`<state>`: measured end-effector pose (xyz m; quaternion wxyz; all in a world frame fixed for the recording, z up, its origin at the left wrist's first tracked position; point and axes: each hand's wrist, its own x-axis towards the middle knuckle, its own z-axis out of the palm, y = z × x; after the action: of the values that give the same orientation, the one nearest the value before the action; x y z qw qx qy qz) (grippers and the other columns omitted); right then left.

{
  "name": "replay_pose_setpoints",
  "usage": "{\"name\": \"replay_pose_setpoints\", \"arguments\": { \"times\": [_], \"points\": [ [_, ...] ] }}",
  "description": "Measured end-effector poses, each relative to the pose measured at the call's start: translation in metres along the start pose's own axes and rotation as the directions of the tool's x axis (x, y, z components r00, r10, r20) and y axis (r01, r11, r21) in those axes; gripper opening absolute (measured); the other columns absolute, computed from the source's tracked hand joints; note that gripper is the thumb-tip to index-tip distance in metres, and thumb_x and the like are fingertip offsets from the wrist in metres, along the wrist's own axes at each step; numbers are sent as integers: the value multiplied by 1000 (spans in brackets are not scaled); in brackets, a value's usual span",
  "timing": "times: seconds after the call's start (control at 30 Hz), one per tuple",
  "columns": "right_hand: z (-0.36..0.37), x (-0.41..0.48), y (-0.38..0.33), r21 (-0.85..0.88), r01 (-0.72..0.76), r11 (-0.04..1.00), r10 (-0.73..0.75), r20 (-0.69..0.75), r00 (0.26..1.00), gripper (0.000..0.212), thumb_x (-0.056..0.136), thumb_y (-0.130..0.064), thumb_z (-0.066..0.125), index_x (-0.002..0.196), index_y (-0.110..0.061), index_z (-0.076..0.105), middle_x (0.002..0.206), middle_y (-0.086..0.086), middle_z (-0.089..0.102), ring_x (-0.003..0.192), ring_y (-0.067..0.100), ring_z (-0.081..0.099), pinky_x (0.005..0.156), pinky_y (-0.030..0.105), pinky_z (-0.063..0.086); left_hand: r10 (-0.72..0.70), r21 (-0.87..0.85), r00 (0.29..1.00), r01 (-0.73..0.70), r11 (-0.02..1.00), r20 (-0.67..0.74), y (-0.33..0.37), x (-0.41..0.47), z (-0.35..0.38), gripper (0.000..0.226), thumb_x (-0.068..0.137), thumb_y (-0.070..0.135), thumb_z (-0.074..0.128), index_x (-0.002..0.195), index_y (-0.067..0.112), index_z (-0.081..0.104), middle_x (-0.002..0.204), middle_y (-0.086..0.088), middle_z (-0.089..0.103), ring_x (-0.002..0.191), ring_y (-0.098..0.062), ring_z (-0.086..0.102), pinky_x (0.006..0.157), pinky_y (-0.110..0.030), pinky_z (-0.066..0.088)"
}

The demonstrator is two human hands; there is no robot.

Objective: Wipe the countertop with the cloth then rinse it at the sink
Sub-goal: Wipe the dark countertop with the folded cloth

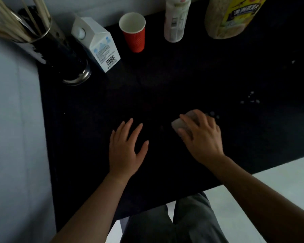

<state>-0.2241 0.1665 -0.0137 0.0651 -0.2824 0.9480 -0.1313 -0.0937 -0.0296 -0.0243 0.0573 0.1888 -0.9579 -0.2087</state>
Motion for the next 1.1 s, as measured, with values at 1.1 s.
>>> {"name": "replay_pose_setpoints", "arguments": {
  "times": [1.1],
  "points": [
    [3, 38, -18, 38, -288, 957, 290, -47, 956, 43, 89, -55, 29, 127, -38, 40, 136, 0, 32, 113, 30, 33, 89, 49, 35, 29, 54, 999, -27, 998, -32, -3, 1, 5, 42, 91, 39, 48, 128, 20, 56, 139, -7, 49, 130, -29, 42, 104, -48, 38]
  ]
}}
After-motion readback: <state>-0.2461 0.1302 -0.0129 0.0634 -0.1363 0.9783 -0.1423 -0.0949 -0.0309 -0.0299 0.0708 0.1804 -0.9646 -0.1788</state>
